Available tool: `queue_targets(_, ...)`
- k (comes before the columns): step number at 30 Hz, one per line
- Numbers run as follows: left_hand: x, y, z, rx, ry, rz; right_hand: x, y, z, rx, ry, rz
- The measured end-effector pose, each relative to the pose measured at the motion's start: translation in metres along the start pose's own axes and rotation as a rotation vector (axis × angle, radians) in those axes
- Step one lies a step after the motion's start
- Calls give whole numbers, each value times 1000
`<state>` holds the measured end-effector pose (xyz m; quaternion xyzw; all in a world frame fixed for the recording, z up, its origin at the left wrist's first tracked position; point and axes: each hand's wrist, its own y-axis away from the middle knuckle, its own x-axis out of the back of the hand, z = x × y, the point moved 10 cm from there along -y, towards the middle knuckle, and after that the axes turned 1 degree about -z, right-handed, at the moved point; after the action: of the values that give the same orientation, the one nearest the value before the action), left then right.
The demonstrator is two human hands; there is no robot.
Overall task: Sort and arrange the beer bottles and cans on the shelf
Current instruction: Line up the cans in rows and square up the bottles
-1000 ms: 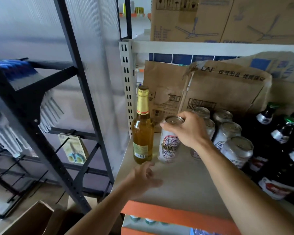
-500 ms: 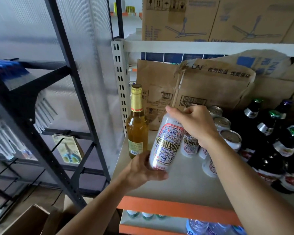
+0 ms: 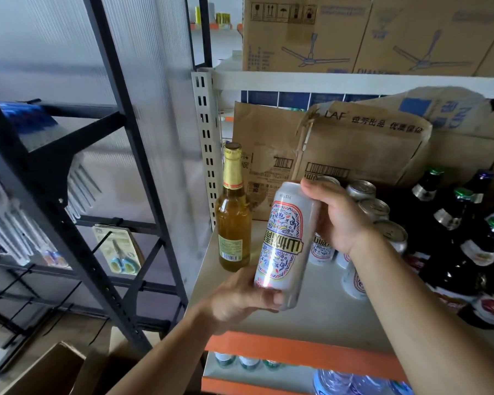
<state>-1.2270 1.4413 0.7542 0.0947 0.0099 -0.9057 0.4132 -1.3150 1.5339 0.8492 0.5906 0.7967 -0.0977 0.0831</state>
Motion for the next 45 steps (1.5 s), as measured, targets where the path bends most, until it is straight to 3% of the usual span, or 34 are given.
queue_targets(6, 3, -3, 14, -72, -55, 83, 16, 3, -4, -20, 354, 288)
queue_targets(9, 4, -4, 14, -90, -22, 104, 14, 4, -5, -17, 442, 277)
queue_targets(11, 3, -5, 9, -78, 45, 78, 3, 5, -11, 20, 387, 160)
queue_targets(13, -1, -5, 3, -57, 118, 27, -4, 6, -9, -4, 119, 37)
queue_targets(15, -2, -5, 1, -42, 201, 9, -5, 7, -6, -39, -90, 1)
queue_targets(16, -3, -5, 0, -37, 237, 3, -3, 6, -6, -32, -83, 22)
queue_targets(24, 1, -16, -3, 11, 126, 76, 40, 3, -14, 70, 387, 474)
queue_targets(27, 0, -21, -8, 17, 118, 56, 42, 5, -16, 69, 403, 467)
queue_targets(35, -3, -35, -24, 23, 92, 29, 45, 9, -12, -125, 694, 147)
queue_targets(39, -5, -51, -22, -50, -66, 60, 56, 14, -19, -54, 784, 194)
queue_targets(45, 8, -67, -37, -6, -229, 221, 74, 24, -30, 23, 1009, 333)
